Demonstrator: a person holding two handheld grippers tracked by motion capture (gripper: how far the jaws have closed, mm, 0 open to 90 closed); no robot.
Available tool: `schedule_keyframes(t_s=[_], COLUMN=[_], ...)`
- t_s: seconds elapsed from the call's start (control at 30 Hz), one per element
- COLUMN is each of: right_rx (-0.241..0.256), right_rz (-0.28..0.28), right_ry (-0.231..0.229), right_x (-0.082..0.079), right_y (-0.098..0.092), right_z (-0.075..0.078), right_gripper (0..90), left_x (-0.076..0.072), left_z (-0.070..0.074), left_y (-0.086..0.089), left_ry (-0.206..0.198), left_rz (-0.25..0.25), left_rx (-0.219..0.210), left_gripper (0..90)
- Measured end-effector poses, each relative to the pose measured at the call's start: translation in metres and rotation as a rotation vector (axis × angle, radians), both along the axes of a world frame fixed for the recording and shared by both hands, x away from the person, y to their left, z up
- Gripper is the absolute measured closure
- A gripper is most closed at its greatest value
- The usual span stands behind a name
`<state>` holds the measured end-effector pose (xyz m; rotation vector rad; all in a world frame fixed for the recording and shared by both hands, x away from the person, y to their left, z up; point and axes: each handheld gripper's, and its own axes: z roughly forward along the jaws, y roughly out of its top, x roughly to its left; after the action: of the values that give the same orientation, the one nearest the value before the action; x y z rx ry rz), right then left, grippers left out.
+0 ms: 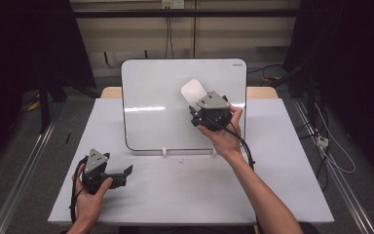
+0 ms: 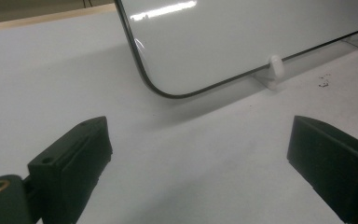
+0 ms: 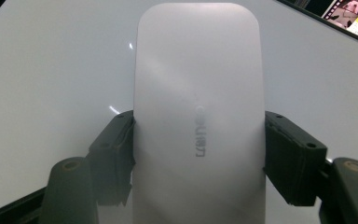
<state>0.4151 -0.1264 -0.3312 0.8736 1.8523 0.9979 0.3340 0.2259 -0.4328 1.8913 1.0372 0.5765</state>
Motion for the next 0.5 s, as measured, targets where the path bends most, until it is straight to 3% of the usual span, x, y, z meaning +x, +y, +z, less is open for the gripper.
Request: schedule_keyframes(t_s=[0.27,0.5], right_rx=[0.018,0.000], right_rz=[-0.008,-0.020], right_ry=[0.012,0.010], right_x=[-0.001,-0.006], right_y=[-0.008,-0.015], right_z=[-0.002,-0.005], right_gripper=[31.6,31.6], left_x=[0.001,0.002], left_z=[-0.002,-0.001], left_y=[0.001,0.001], left_ry=[0.007,0.006], left_rz=[-0.010,-0.008], left_rx=[-0.010,-0.009], left_gripper=[5.9,5.9])
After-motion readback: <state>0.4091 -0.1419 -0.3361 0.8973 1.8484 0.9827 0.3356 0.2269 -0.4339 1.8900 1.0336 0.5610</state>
